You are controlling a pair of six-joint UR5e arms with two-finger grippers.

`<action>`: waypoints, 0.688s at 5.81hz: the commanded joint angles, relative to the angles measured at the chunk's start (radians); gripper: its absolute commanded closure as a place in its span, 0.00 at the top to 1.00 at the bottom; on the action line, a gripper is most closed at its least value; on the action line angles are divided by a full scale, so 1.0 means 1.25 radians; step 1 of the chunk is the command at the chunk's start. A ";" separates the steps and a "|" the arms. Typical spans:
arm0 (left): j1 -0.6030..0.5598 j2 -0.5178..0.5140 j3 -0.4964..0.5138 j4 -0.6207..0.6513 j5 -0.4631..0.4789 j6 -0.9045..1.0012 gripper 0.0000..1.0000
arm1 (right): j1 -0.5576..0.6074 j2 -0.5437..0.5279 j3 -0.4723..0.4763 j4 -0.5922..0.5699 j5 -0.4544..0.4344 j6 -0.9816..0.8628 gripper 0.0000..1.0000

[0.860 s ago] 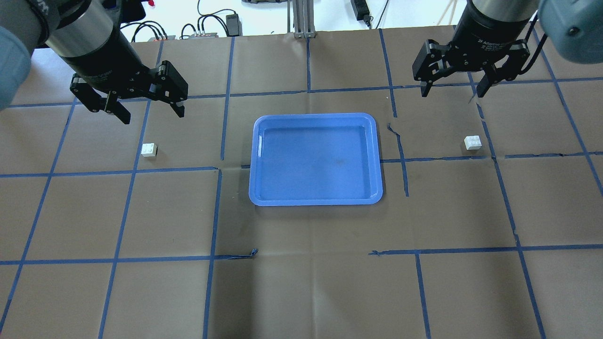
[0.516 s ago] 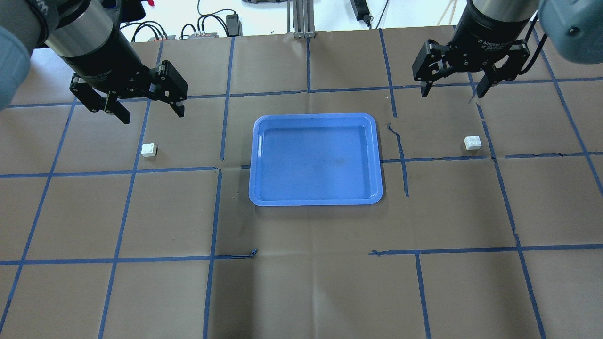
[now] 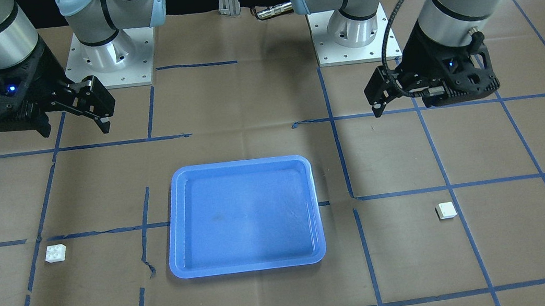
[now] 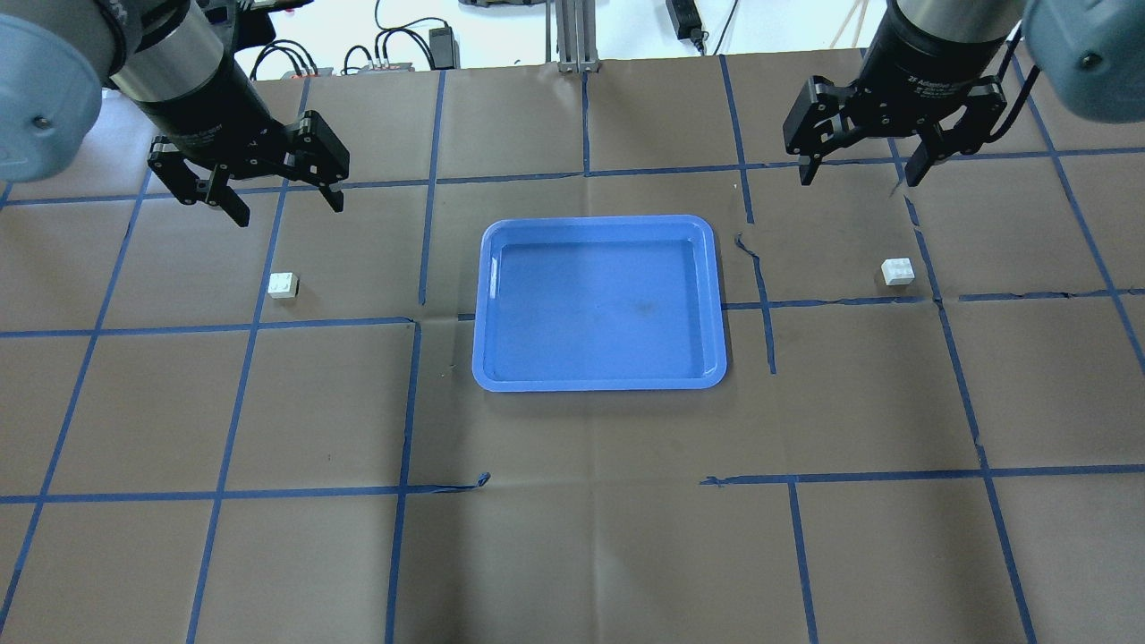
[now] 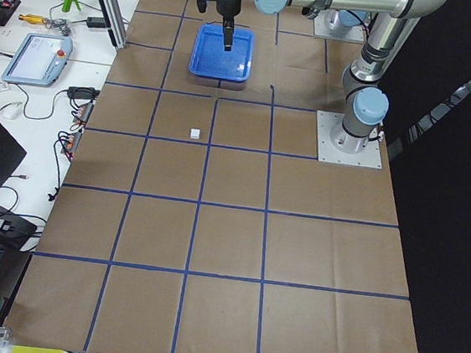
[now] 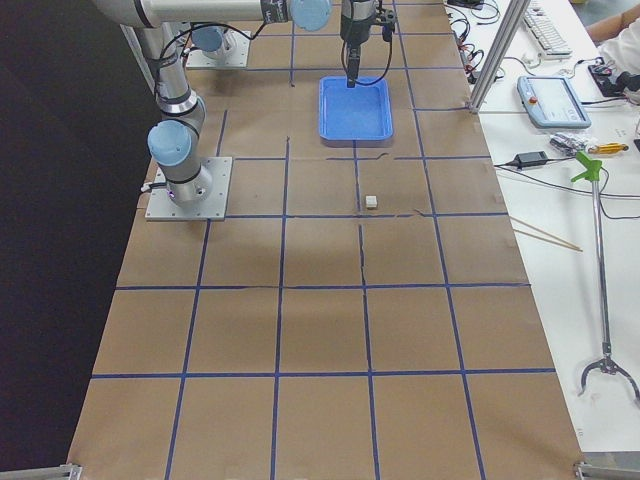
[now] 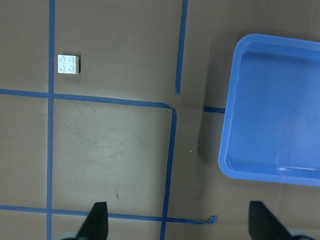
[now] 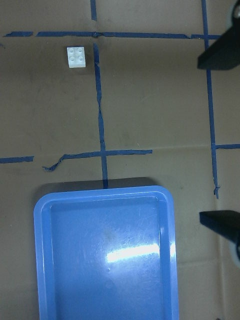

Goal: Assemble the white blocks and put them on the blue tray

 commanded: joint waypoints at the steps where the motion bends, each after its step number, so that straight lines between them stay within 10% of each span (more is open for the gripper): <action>1: 0.091 -0.115 -0.003 0.088 0.000 0.070 0.99 | 0.000 0.000 0.000 0.010 0.003 -0.004 1.00; 4: 0.192 -0.278 -0.052 0.280 0.026 0.155 0.99 | -0.005 -0.009 -0.007 -0.002 0.013 -0.135 1.00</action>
